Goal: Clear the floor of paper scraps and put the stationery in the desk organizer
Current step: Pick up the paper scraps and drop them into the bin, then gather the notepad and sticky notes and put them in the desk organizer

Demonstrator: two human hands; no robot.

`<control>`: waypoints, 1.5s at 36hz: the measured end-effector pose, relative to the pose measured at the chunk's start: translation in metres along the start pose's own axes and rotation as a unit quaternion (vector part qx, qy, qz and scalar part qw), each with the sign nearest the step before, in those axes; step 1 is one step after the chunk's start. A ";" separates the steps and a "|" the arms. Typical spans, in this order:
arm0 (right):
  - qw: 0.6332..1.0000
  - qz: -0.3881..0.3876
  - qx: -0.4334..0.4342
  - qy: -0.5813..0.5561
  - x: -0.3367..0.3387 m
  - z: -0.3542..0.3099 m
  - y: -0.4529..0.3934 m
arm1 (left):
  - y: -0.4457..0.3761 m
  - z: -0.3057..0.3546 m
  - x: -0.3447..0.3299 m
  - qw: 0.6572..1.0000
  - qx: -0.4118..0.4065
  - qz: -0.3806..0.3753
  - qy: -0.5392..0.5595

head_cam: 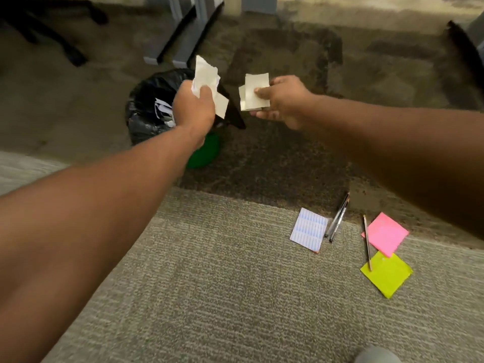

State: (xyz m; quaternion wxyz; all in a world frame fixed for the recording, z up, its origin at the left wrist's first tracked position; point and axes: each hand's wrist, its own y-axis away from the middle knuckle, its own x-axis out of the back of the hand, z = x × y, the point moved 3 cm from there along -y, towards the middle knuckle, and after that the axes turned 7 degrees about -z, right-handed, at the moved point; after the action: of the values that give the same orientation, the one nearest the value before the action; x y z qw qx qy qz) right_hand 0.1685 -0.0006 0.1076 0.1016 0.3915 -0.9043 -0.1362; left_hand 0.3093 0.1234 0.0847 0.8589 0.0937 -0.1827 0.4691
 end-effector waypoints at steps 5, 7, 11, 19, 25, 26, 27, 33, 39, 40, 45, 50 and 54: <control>0.998 -0.033 -0.013 -0.053 -0.051 -0.018 -0.023 | -0.022 -0.007 0.037 0.997 0.035 0.061 0.015; 0.994 -0.061 -0.010 -0.087 -0.072 -0.025 -0.030 | -0.033 -0.010 0.048 0.997 0.062 0.051 0.020; 0.990 -0.090 -0.004 -0.105 -0.096 -0.026 -0.038 | -0.051 -0.015 0.057 0.994 0.104 0.015 0.032; 1.000 -0.008 0.004 -0.019 -0.075 0.003 -0.040 | -0.032 -0.023 0.054 0.998 0.053 -0.013 -0.023; 0.994 0.012 0.086 0.068 -0.043 -0.005 -0.032 | -0.016 -0.019 0.025 0.999 0.000 -0.042 0.025; 0.992 0.016 0.095 0.084 -0.037 -0.005 -0.031 | -0.012 -0.016 0.019 0.998 -0.007 -0.050 0.029; 0.989 0.026 0.096 0.105 -0.031 -0.003 -0.030 | -0.010 -0.015 0.012 0.998 -0.018 -0.058 0.034; 0.955 0.055 0.123 0.264 0.011 0.022 -0.011 | 0.013 -0.005 -0.034 0.993 -0.058 -0.101 0.001; 0.933 0.090 0.079 0.339 0.069 0.067 0.019 | 0.045 -0.010 -0.092 0.983 -0.067 -0.170 -0.029; 0.929 0.090 0.068 0.353 0.079 0.076 0.026 | 0.052 -0.013 -0.100 0.981 -0.064 -0.180 -0.038; 0.903 0.083 -0.012 0.422 0.129 0.134 0.058 | 0.084 -0.028 -0.141 0.968 -0.081 -0.213 -0.108; 0.878 0.089 -0.072 0.465 0.171 0.177 0.090 | 0.110 -0.042 -0.173 0.956 -0.069 -0.243 -0.147; 0.865 0.105 -0.100 0.481 0.193 0.201 0.104 | 0.126 -0.049 -0.189 0.945 -0.060 -0.270 -0.173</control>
State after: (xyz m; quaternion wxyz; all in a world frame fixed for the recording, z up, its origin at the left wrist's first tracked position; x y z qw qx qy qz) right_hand -0.0905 -0.0412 -0.0325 0.5761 0.2993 -0.7605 -0.0094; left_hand 0.1217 0.0619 -0.0369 0.9127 0.1673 -0.3244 0.1838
